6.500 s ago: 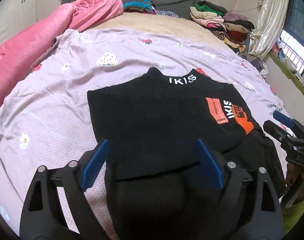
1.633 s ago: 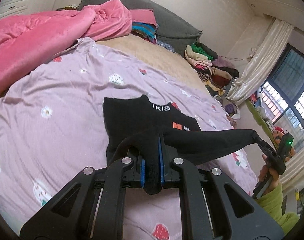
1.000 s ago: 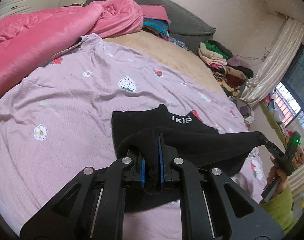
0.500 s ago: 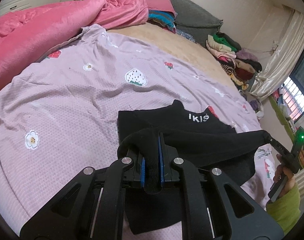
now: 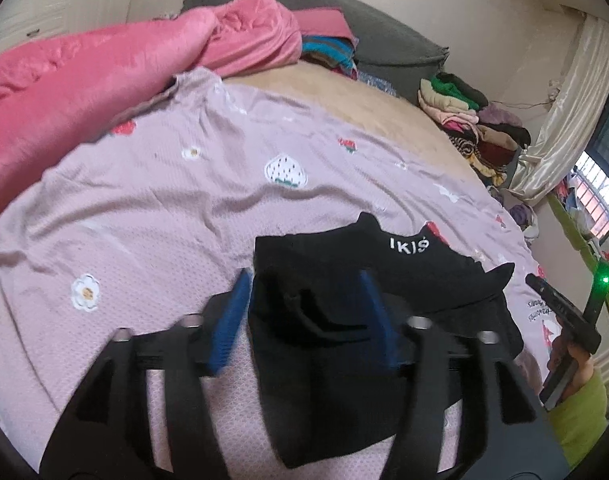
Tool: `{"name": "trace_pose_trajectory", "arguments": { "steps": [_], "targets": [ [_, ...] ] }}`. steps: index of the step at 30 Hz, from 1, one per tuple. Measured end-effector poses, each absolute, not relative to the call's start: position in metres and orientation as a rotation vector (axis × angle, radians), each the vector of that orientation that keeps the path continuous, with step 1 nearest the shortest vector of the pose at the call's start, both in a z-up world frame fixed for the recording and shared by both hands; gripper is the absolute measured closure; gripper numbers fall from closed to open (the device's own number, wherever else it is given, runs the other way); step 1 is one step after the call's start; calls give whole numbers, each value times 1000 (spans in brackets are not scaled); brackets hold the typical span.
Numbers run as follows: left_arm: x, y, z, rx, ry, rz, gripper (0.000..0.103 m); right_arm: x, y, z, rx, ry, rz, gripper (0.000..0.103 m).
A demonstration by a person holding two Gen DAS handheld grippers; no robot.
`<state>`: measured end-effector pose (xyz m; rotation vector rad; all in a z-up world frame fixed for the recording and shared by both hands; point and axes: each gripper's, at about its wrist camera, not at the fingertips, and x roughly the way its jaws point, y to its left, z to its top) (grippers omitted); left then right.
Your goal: Fold small clothes
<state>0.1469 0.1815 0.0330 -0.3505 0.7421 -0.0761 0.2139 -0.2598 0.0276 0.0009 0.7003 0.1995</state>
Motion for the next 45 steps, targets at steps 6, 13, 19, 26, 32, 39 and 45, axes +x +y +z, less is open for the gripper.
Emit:
{"name": "trace_pose_trajectory", "arguments": {
  "steps": [6, 13, 19, 26, 32, 39, 45],
  "targets": [
    [138, 155, 31, -282, 767, -132, 40, 199, -249, 23, -15, 711, 248, 43],
    [146, 116, -14, -139, 916, -166, 94, 191, -236, 4, -47, 793, 299, 82],
    [162, 120, -33, -115, 912, -112, 95, 206, -215, -26, -139, 880, 276, 91],
    [185, 135, -37, -151, 892, -74, 95, 252, -209, -37, -94, 906, 259, 91],
    [204, 156, -32, -212, 849, -34, 95, 287, -210, -32, -45, 883, 235, 91],
    [207, 179, -28, -274, 816, 7, 82, 308, -228, -20, -28, 833, 161, 91],
    [209, 191, -33, -337, 829, 2, 72, 309, -244, -27, -34, 860, 130, 47]
  ]
}}
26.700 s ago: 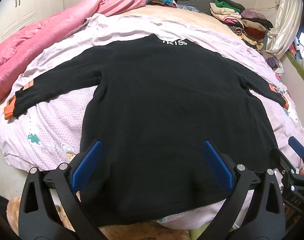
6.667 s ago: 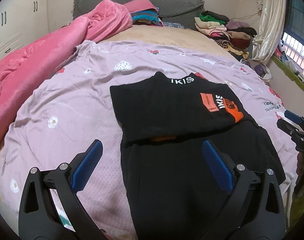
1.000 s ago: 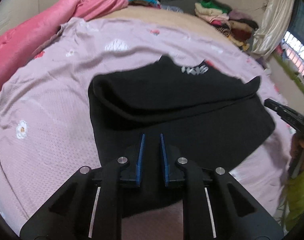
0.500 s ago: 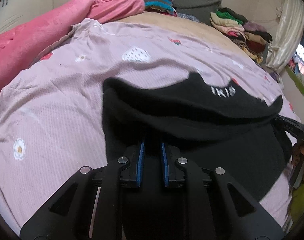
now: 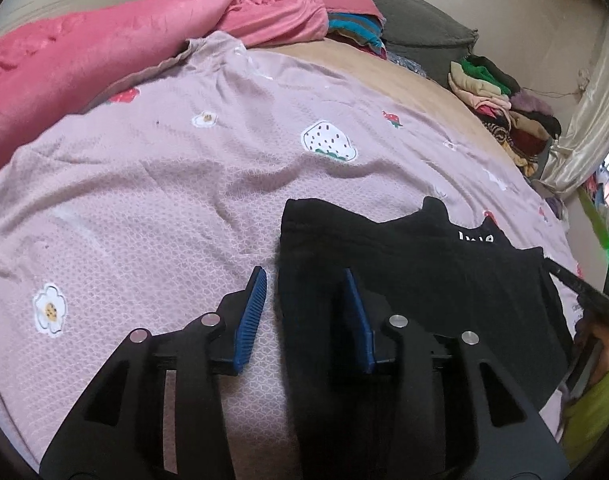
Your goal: Fold small clothes
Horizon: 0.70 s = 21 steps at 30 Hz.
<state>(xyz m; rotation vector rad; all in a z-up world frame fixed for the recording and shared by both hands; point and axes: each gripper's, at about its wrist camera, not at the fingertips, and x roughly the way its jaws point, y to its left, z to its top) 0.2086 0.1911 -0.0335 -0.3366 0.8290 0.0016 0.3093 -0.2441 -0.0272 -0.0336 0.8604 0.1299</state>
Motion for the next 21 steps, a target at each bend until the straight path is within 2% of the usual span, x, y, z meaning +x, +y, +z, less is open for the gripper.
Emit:
{"name": "trace_pose_trajectory", "arguments": {
  "steps": [2, 4, 5, 7, 14, 21],
  "targets": [
    [209, 189, -36, -343, 837, -14, 72, 310, -247, -33, -36, 883, 138, 47],
    [210, 184, -37, -328, 844, -28, 82, 309, -248, -36, -20, 895, 155, 51],
    [211, 182, -36, -314, 841, -30, 98, 310, -248, -37, -4, 899, 172, 67],
    [208, 180, -32, -303, 825, -37, 99, 306, -248, -36, 4, 893, 182, 94],
    [193, 190, -5, -292, 752, -21, 100, 290, -257, -2, 56, 744, 192, 95],
    [202, 197, -35, -304, 830, -4, 99, 300, -249, -29, -32, 792, 132, 95]
  ]
}}
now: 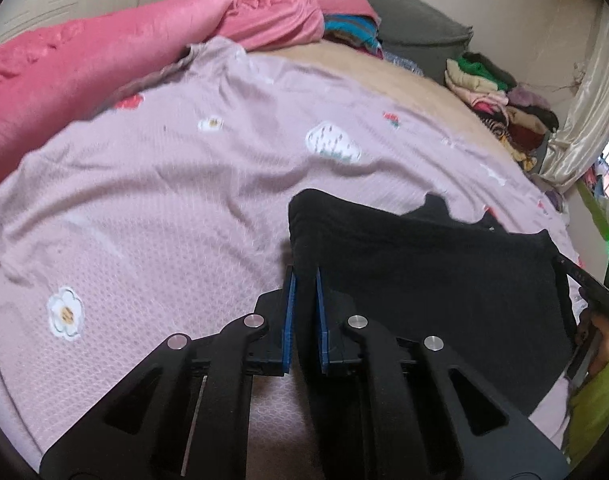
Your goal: Fold small clothes
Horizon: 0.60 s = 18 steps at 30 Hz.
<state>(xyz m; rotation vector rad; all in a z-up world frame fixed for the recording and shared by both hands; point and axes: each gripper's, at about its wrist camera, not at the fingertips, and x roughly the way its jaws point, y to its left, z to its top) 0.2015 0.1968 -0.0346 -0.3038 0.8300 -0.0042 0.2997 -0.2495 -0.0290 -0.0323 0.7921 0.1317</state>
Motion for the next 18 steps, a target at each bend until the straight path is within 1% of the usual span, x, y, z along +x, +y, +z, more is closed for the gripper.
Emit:
{"name": "trace_pose_trajectory", "arguments": {
  "steps": [2, 3, 5, 6, 7, 9, 10, 12, 13, 16, 17, 18],
  "targets": [
    [202, 196, -38, -308, 845, -10, 96, 298, -248, -36, -42, 802, 119, 95],
    [201, 196, -37, -308, 840, -4, 92, 297, -248, -36, -45, 804, 114, 93],
    [200, 198, -35, -312, 843, -4, 88, 293, -249, -35, -40, 806, 115, 83],
    [198, 198, -34, -315, 840, -3, 88, 290, -251, -34, -30, 807, 116, 79],
    [196, 199, -33, -319, 839, -3, 88, 287, -253, -32, -23, 808, 118, 72],
    [191, 200, -29, -334, 835, -10, 82, 275, -258, -28, -1, 810, 131, 66],
    [189, 200, -28, -337, 834, -13, 80, 271, -260, -27, 4, 811, 135, 61],
    [181, 201, -23, -343, 827, -21, 76, 259, -264, -24, 18, 817, 156, 59],
    [177, 201, -20, -351, 824, -28, 74, 253, -267, -22, 25, 820, 164, 55],
    [162, 199, -14, -366, 818, -51, 70, 232, -275, -17, 47, 821, 187, 52],
    [156, 198, -12, -365, 816, -55, 66, 224, -279, -15, 56, 824, 194, 48],
    [149, 197, -10, -369, 817, -60, 64, 217, -282, -14, 64, 822, 198, 48]
  ]
}}
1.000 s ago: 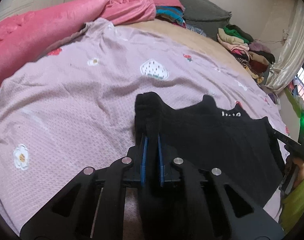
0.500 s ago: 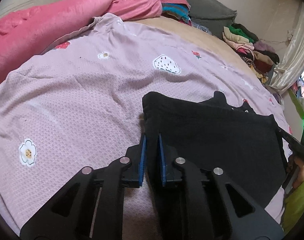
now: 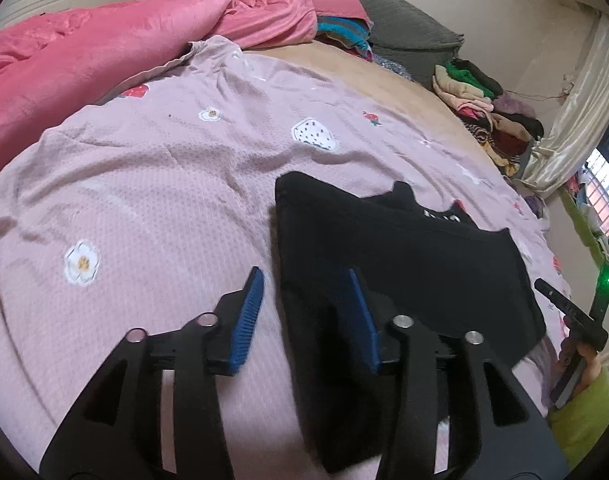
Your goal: Fold small clothes
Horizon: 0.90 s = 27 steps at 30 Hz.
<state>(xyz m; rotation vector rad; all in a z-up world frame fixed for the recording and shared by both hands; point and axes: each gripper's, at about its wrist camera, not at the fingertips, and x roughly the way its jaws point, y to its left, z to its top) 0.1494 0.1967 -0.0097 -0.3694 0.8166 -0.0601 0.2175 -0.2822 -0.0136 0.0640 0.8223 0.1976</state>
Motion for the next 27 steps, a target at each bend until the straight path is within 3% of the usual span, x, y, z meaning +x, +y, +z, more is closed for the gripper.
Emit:
{"name": "trace_pose_trajectory", "arguments": {
  "steps": [6, 7, 8, 16, 17, 18, 19, 20, 22, 27],
  "targets": [
    [126, 184, -5, -421, 819, -98, 53, 186, -295, -12, 82, 841, 228, 43],
    [122, 181, -7, -421, 823, -94, 49, 183, -298, -12, 86, 843, 229, 43],
    [118, 179, -10, -426, 827, -85, 37, 181, -299, -14, 92, 847, 231, 43],
    [105, 169, -34, -504, 882, -82, 36, 178, -298, -27, 108, 890, 275, 43],
    [105, 168, -35, -507, 885, -80, 42, 181, -298, -29, 116, 897, 278, 44],
    [104, 167, -36, -507, 887, -76, 64, 182, -299, -31, 126, 901, 284, 46],
    [104, 165, -38, -506, 892, -71, 77, 184, -300, -32, 133, 905, 289, 65],
    [104, 165, -39, -509, 896, -68, 96, 185, -299, -33, 140, 912, 295, 95],
    [101, 166, -39, -520, 899, -78, 100, 184, -301, -30, 141, 902, 290, 97],
    [91, 159, -26, -449, 898, -69, 101, 169, -315, -14, 179, 839, 292, 97]
  ]
}}
